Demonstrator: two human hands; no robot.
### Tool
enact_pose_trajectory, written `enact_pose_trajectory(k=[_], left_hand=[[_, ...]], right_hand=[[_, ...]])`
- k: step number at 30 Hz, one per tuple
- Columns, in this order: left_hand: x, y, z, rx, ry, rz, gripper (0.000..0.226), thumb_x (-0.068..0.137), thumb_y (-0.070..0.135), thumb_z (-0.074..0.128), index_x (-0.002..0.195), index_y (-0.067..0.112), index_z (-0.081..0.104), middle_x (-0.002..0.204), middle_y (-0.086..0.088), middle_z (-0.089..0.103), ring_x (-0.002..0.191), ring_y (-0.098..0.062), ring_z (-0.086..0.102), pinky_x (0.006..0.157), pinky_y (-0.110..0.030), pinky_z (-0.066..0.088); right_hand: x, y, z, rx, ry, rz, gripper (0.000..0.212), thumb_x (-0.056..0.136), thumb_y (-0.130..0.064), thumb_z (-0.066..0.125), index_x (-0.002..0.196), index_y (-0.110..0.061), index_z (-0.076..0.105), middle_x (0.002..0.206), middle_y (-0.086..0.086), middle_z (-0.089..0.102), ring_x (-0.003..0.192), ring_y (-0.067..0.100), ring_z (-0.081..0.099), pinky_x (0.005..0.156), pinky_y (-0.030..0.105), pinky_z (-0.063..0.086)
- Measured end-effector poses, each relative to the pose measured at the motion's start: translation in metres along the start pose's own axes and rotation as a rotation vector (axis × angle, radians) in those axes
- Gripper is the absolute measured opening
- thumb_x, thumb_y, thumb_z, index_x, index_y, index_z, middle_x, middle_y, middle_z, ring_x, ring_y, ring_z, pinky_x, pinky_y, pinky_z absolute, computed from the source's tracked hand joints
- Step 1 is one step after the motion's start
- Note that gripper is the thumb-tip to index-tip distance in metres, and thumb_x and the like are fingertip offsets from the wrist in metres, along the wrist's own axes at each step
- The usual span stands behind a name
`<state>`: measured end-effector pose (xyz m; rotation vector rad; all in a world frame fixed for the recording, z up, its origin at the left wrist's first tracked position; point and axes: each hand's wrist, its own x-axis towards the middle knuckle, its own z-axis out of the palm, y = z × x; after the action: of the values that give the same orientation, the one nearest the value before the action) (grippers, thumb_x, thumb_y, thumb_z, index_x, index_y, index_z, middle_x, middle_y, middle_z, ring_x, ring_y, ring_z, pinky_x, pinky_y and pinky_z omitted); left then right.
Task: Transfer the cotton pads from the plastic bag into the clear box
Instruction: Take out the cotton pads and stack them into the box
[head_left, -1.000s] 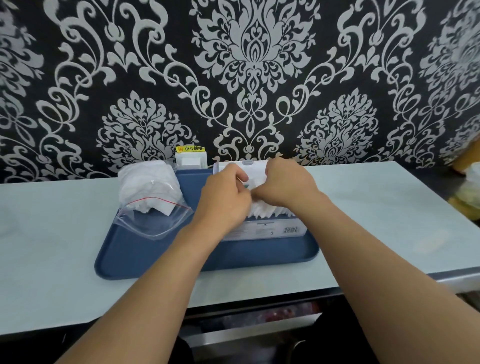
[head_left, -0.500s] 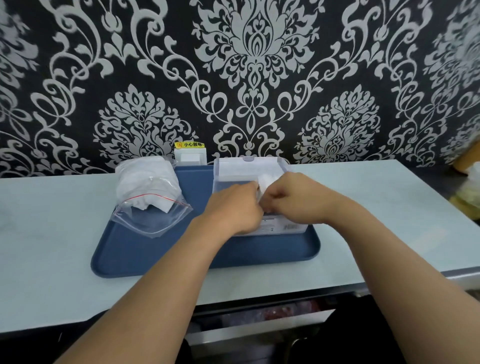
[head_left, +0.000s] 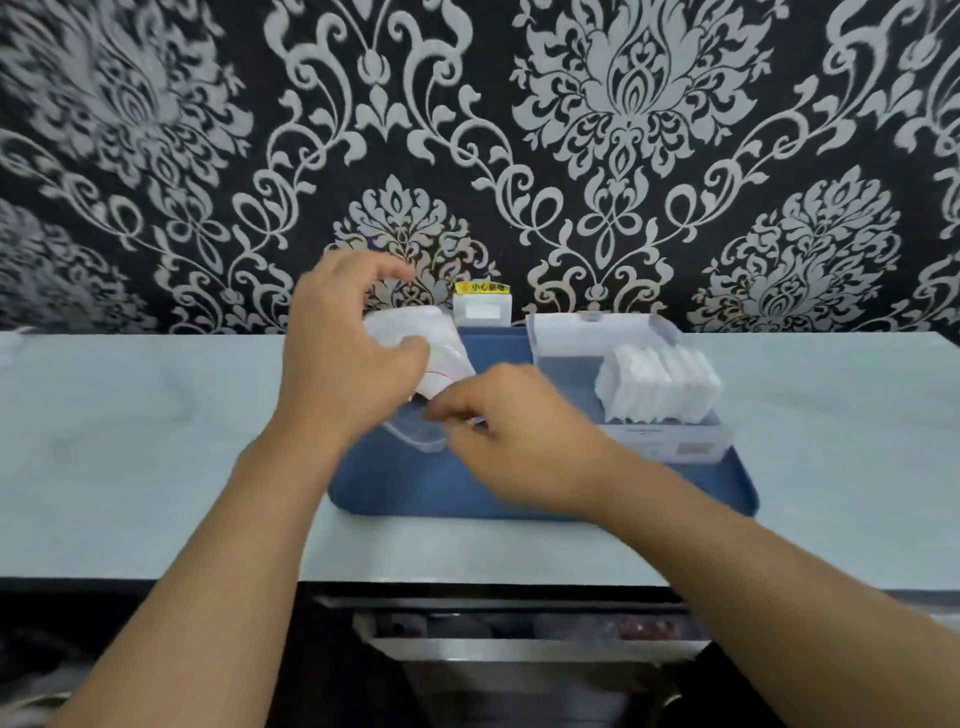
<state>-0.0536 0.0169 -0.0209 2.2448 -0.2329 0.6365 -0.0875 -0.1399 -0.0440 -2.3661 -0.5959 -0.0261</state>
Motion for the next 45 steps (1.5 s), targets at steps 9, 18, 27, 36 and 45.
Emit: enact_pose_trajectory(k=[9,18,27,36,45], left_hand=[[-0.003,-0.052,0.027,0.268,-0.267,-0.325,0.060,0.077,0.026,0.070,0.133,0.021,0.050,0.128,-0.009,0.052,0.110,-0.035,0.058,0.089,-0.041,0.050],[-0.010,-0.020,0.015,0.180,-0.328,-0.319,0.021,0.086,0.014,0.063,0.087,0.029,0.049,0.098,0.002,0.056,0.087,-0.021,0.050,0.069,-0.026,0.037],[0.021,-0.070,0.004,-0.201,-0.243,-0.520,0.081,0.085,0.073,0.056,0.148,0.024,0.044,0.152,0.004,0.045,0.138,-0.018,0.044,0.111,-0.036,0.036],[0.021,-0.085,0.026,-0.185,-0.311,-0.479,0.050,0.076,0.054,0.063,0.103,0.012,0.070,0.107,-0.005,0.071,0.102,-0.024,0.066,0.092,-0.042,0.050],[0.014,-0.097,0.021,-0.139,-0.333,-0.504,0.034,0.089,0.051,0.067,0.098,0.018,0.062,0.099,0.007,0.065,0.090,-0.013,0.060,0.073,-0.029,0.045]], right_hand=[[0.054,0.014,0.055,-0.207,0.091,0.225,0.038,0.094,-0.004,0.051,0.131,0.004,0.050,0.134,0.021,0.051,0.123,0.039,0.052,0.097,0.040,0.045],[0.074,0.019,0.043,-0.222,0.122,0.414,0.021,0.088,-0.016,0.065,0.084,-0.015,0.045,0.069,-0.006,0.044,0.065,0.017,0.048,0.061,0.025,0.037],[0.077,0.031,0.045,-0.129,0.128,0.424,0.028,0.085,-0.017,0.067,0.113,-0.014,0.062,0.081,-0.005,0.057,0.066,0.015,0.052,0.064,0.023,0.046],[0.064,0.039,0.043,-0.020,0.335,0.243,0.004,0.083,-0.004,0.070,0.086,-0.005,0.071,0.079,0.005,0.064,0.072,0.024,0.060,0.069,0.030,0.052],[0.049,0.030,0.044,0.360,0.191,0.303,0.040,0.075,-0.017,0.085,0.110,-0.015,0.066,0.090,-0.005,0.065,0.080,0.015,0.065,0.078,0.030,0.056]])
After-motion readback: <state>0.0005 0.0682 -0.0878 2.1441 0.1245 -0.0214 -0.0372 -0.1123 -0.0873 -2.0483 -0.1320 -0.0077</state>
